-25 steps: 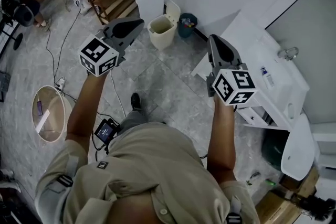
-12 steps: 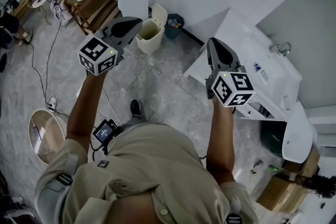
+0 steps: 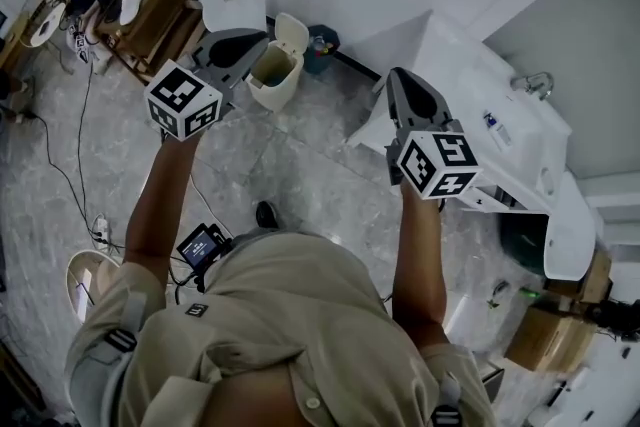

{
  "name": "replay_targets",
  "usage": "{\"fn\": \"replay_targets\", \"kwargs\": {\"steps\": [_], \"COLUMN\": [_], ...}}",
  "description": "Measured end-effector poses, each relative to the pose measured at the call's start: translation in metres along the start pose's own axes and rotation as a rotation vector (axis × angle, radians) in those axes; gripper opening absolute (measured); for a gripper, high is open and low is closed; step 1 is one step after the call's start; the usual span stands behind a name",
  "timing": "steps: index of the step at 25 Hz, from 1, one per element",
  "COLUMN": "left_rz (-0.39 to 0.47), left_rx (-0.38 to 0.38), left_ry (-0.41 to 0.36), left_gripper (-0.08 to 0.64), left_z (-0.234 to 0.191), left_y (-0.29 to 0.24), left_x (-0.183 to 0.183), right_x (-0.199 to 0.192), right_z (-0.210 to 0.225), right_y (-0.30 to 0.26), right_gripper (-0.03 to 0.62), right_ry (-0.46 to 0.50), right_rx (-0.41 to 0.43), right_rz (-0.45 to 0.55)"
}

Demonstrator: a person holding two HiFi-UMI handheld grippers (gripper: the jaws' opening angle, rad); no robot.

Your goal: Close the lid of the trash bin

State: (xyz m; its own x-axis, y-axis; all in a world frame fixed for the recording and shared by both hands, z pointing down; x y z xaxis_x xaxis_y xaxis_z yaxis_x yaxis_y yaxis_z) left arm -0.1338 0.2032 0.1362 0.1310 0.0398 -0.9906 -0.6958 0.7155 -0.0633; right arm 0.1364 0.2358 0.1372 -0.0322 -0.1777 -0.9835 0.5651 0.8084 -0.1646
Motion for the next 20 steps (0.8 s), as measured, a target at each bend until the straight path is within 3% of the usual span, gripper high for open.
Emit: {"fn": "replay_targets", "kwargs": {"steps": [10, 20], "left_rz": [0.025, 0.003], "left_rx": [-0.019, 0.024], "left_ry": [0.014, 0.015], "left_gripper": [0.014, 0.014], "left_z": [-0.074, -0.111], "left_y": [0.001, -0.011], "left_x": [-0.016, -0.028], "right_x": [0.015, 0.016], "right_z": [-0.023, -0.010], "right_y": [-0.060, -0.116], "right_gripper": [0.026, 0.026], "right_ry": [0.037, 0.038], "right_rx": [-0.046, -0.001], "right_rz": [-0.024, -0.051]}}
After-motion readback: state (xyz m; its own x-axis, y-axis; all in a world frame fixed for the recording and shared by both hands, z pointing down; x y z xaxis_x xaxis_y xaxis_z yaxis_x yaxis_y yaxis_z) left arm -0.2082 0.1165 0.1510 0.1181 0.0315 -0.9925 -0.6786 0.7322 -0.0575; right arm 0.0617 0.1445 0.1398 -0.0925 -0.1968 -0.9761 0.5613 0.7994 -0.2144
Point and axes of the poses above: the fingertips, and each gripper's own axes: y backward along the fingers, z to its right, x out of its top, the point moved 5 cm from there along y, backward along the fingers, and after that the axes turned 4 degrees about x, right-handed, at the moved point
